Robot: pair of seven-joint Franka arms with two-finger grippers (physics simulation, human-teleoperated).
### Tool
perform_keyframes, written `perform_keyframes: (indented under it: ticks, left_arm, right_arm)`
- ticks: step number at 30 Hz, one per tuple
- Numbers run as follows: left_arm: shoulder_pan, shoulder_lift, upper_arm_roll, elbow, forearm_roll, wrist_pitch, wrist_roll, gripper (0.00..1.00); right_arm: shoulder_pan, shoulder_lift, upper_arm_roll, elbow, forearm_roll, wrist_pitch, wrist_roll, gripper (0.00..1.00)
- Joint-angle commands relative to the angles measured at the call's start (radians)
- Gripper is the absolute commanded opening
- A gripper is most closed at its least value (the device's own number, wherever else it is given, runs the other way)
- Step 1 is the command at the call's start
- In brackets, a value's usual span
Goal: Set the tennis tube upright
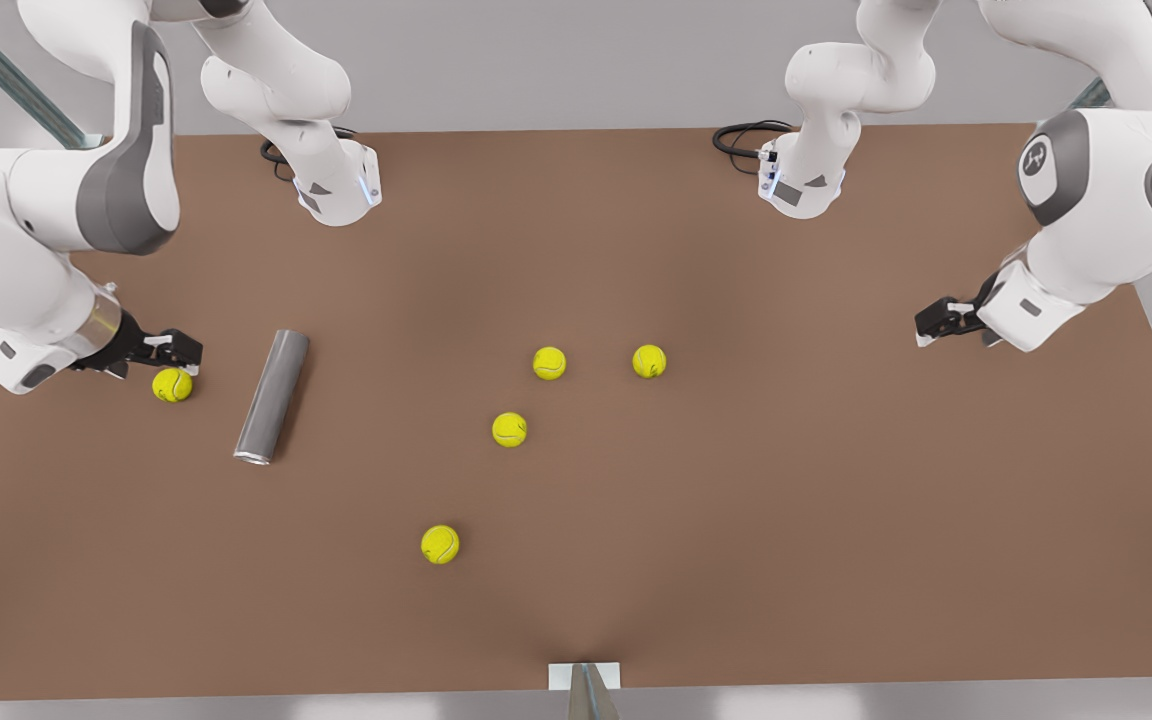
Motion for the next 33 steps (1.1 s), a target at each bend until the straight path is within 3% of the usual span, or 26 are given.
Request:
perform_keyframes:
  ticks: [1, 2, 4, 8, 11, 14, 20, 33]
  left_arm:
    - [-0.006, 0.008, -0.001, -0.001, 0.000, 0.007, 0.014, 1.00]
    - [-0.006, 0.008, -0.002, -0.001, 0.000, 0.007, 0.014, 1.00]
    - [-0.006, 0.010, -0.002, -0.001, 0.000, 0.009, 0.014, 1.00]
    - [-0.010, 0.017, -0.002, 0.000, 0.000, 0.009, 0.012, 1.00]
    - [-0.010, 0.025, -0.002, 0.000, 0.000, 0.007, 0.014, 1.00]
    - [-0.009, 0.027, -0.002, 0.000, 0.000, 0.007, 0.014, 1.00]
    - [-0.009, 0.027, -0.002, 0.000, 0.000, 0.007, 0.014, 1.00]
    - [-0.007, 0.034, -0.005, 0.000, 0.000, 0.006, 0.014, 1.00]
  right_arm:
    - [-0.006, -0.002, 0.000, -0.001, 0.014, 0.005, -0.012, 1.00]
    - [-0.006, 0.000, 0.000, -0.018, 0.014, 0.005, -0.009, 1.00]
    - [-0.014, 0.001, -0.003, -0.222, 0.012, 0.070, -0.004, 1.00]
    - [-0.088, 0.000, -0.003, -0.588, 0.010, 0.351, -0.004, 1.00]
    - [-0.132, 0.003, -0.003, -0.699, 0.010, 0.460, -0.003, 1.00]
    - [-0.126, 0.005, -0.003, -0.711, 0.012, 0.485, 0.275, 1.00]
    - [-0.121, 0.083, -0.003, -0.722, 0.014, 0.666, 0.288, 1.00]
    - [-0.117, 0.213, -0.003, -0.717, 0.017, 0.739, 0.318, 1.00]
